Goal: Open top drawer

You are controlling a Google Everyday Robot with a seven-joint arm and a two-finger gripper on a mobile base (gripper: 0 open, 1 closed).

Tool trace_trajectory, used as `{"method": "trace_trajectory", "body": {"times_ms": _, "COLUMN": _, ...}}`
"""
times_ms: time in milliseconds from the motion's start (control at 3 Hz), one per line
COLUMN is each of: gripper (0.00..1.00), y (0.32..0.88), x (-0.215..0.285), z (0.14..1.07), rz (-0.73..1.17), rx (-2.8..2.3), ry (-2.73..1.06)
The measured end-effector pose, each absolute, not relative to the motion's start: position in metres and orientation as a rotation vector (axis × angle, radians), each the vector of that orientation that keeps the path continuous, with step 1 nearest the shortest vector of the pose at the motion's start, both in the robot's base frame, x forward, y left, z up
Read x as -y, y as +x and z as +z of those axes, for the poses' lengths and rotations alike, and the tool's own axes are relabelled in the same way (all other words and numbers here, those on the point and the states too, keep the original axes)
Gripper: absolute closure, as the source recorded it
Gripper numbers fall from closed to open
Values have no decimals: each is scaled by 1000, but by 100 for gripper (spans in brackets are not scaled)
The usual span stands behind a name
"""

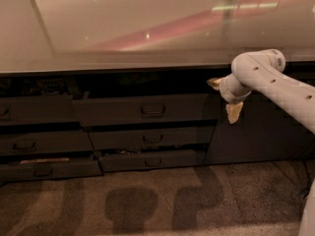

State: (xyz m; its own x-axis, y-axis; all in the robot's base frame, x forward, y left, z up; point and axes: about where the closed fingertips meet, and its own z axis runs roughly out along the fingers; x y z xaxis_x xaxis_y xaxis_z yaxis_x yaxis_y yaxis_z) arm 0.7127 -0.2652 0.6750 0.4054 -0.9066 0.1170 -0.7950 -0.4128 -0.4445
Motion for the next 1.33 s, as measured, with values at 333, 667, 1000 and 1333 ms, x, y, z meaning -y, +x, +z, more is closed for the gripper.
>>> {"method": "trace_trajectory", "body": {"times_ms": 333, "gripper": 0, "y": 721, "x": 257, "z": 652, "rz": -420, "rx": -1476, "ry": -2405}}
{"method": "trace_trajectory", "body": {"times_ms": 667, "gripper": 0, "y": 725, "x": 233, "z": 635, "rz": -360, "rx": -1438, "ry": -2456}}
{"method": "trace_trajectory", "body": {"times_ms": 1000, "gripper": 0, "y": 725, "x": 233, "z": 635, "rz": -360, "rx": -1438, "ry": -2455}}
{"method": "trace_trajectory", "body": {"times_ms": 1333, "gripper": 0, "y": 724, "x": 235, "z": 633, "rz": -370, "rx": -1483, "ry": -2405}}
